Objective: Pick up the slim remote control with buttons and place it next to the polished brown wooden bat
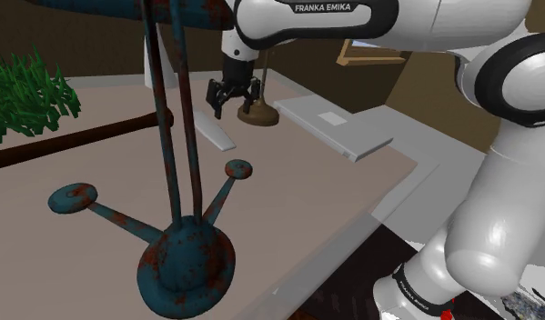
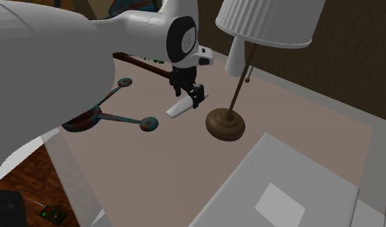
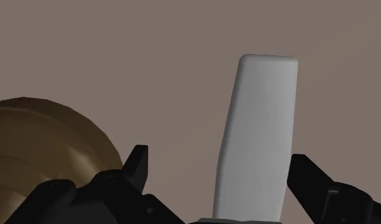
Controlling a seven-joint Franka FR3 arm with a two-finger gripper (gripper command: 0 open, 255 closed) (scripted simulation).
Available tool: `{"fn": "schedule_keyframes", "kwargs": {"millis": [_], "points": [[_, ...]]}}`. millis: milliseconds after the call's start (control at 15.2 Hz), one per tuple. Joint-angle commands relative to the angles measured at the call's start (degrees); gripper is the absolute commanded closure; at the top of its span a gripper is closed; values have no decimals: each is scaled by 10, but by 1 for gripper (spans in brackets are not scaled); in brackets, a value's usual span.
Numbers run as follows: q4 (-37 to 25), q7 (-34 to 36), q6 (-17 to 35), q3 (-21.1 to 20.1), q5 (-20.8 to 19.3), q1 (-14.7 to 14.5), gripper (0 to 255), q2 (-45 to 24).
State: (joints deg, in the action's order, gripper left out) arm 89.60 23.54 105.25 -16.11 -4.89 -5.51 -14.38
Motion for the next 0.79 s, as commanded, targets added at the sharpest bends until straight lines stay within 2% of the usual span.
{"fn": "schedule_keyframes", "kwargs": {"millis": [0, 132, 198, 726], "points": [[-62, 13, -17, -5, -12, -17, 0, -59], [-133, 23, -35, -4, -22, -33, 0, -115], [-147, 24, -39, -3, -24, -36, 0, -125], [-94, 24, 17, 8, -21, -41, 0, -128]]}}
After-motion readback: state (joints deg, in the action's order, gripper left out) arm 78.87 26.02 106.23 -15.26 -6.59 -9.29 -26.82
